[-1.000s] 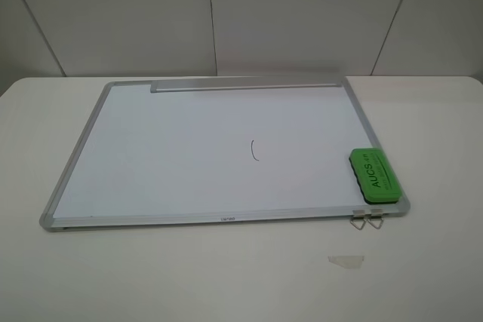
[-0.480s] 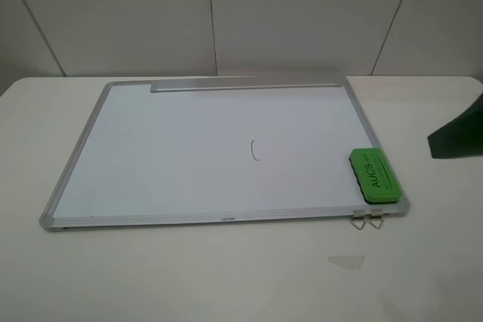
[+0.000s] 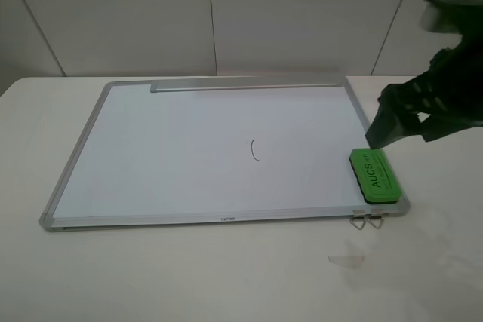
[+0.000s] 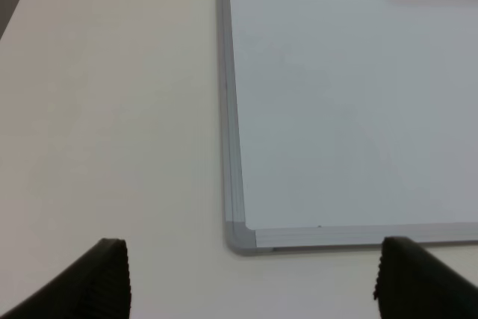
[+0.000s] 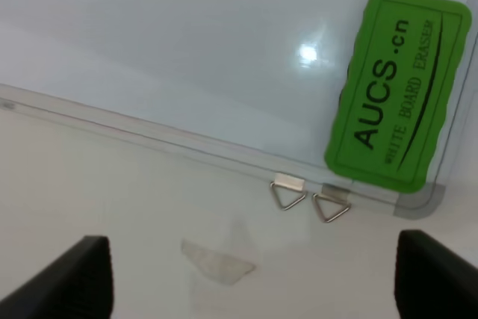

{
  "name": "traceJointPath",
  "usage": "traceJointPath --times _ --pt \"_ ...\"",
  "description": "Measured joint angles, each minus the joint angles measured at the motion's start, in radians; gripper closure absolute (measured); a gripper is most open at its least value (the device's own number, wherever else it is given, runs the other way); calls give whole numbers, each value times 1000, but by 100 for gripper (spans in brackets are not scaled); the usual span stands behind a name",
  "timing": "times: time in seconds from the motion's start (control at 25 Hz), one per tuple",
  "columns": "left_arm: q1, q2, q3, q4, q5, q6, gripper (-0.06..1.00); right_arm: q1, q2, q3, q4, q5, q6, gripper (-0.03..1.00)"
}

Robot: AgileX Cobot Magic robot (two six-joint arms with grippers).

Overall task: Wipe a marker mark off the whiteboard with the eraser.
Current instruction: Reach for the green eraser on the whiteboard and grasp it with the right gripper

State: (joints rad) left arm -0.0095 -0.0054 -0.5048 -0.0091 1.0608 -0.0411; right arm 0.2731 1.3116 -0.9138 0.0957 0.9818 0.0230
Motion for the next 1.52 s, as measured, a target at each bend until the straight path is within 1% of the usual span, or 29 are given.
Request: traceJointPath --times 0.08,0.16,0.32,0.52,0.76,0.84,1.12,1.52 --pt "0 0 0 0 0 0 26 24 72 -38 -68 3 55 21" --pt "0 0 0 0 0 0 26 31 139 -79 -106 13 95 21" --pt "0 0 0 0 0 0 26 31 257 -137 -152 28 111 21" --pt "0 0 0 0 0 0 26 22 374 -178 -207 -10 113 21" --pt "0 0 0 0 0 0 26 -69 484 -189 -186 -44 92 21" --pt "0 0 0 0 0 0 26 -85 517 -189 -182 -51 86 21" --pt "0 0 0 0 0 0 26 -87 575 -189 -169 -103 88 21" --pt "0 0 0 0 0 0 26 -87 668 -189 -169 -149 91 21"
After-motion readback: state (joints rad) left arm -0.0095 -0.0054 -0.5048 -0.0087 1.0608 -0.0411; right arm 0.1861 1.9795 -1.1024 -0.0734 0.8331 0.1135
